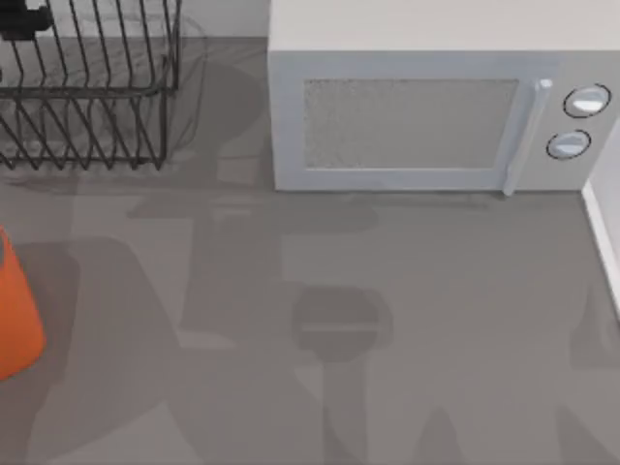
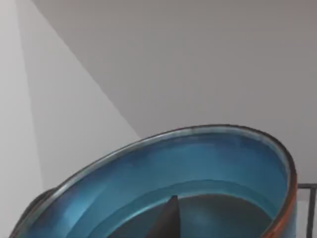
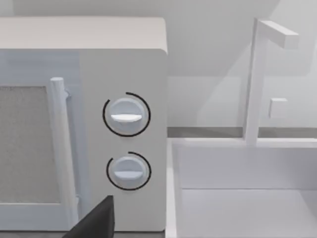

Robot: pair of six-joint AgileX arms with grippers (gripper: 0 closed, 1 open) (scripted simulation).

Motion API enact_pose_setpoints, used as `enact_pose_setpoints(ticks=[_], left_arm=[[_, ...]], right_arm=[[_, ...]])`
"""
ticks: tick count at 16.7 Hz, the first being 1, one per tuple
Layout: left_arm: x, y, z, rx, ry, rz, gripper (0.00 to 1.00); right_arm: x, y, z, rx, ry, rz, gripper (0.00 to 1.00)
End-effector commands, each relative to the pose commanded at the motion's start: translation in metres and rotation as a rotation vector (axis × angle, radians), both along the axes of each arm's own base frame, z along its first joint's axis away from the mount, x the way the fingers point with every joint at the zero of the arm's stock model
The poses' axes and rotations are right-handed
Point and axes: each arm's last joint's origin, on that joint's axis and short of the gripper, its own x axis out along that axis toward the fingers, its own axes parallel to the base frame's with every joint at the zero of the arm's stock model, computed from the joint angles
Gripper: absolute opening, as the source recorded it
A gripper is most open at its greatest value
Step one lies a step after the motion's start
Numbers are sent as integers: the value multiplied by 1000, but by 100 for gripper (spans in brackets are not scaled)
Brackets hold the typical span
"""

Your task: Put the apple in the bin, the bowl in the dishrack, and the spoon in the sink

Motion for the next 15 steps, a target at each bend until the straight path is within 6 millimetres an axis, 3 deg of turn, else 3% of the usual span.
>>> enact_pose_setpoints(ticks=[2,11,15], left_arm=[[0,0,0,0,0,0,100],[0,1,0,0,-1,2,100],[-21,-3,14,1,2,1,100]], right_arm=[[0,0,0,0,0,0,100],[0,0,0,0,0,0,100],[0,0,0,0,0,0,100]])
